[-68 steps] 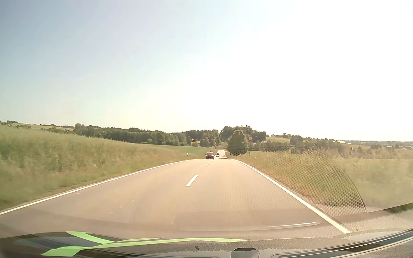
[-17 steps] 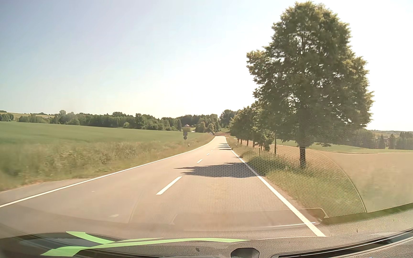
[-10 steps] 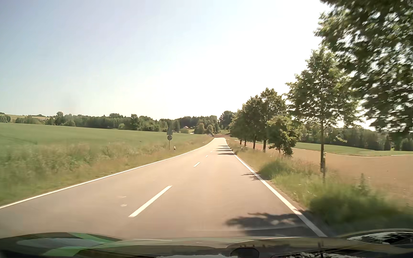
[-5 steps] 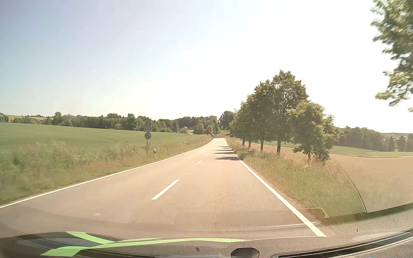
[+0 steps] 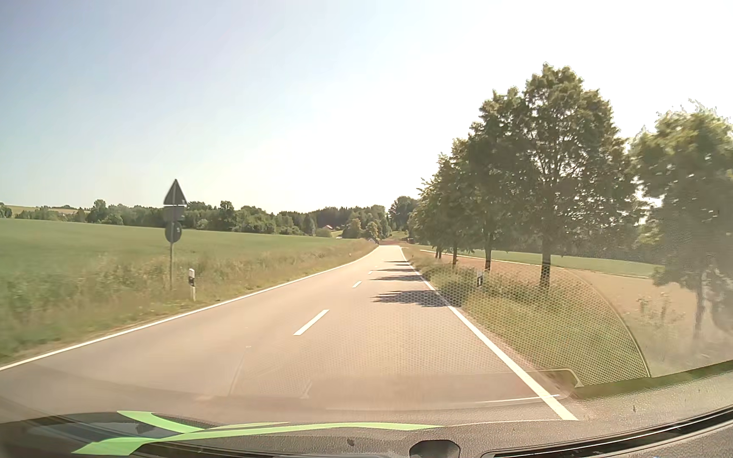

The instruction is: Follow the waypoints while adhering to traffic rules and regulations

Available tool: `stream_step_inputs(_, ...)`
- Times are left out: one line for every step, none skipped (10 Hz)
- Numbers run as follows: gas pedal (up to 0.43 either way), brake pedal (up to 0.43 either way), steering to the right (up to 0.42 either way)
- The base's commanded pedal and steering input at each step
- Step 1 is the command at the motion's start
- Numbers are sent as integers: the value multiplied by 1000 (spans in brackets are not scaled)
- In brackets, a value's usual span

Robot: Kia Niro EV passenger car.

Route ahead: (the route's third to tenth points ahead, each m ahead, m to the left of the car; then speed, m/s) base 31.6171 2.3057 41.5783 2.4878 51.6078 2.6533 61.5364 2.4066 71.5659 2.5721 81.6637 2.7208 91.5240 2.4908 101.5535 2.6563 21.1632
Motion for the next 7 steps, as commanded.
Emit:
stream_step_inputs(189, 0, -1)
stream_step_inputs(189, 0, 0)
stream_step_inputs(189, 0, 0)
stream_step_inputs(189, 0, -1)
stream_step_inputs(177, 0, -1)
stream_step_inputs(177, 0, 0)
stream_step_inputs(177, 0, -1)
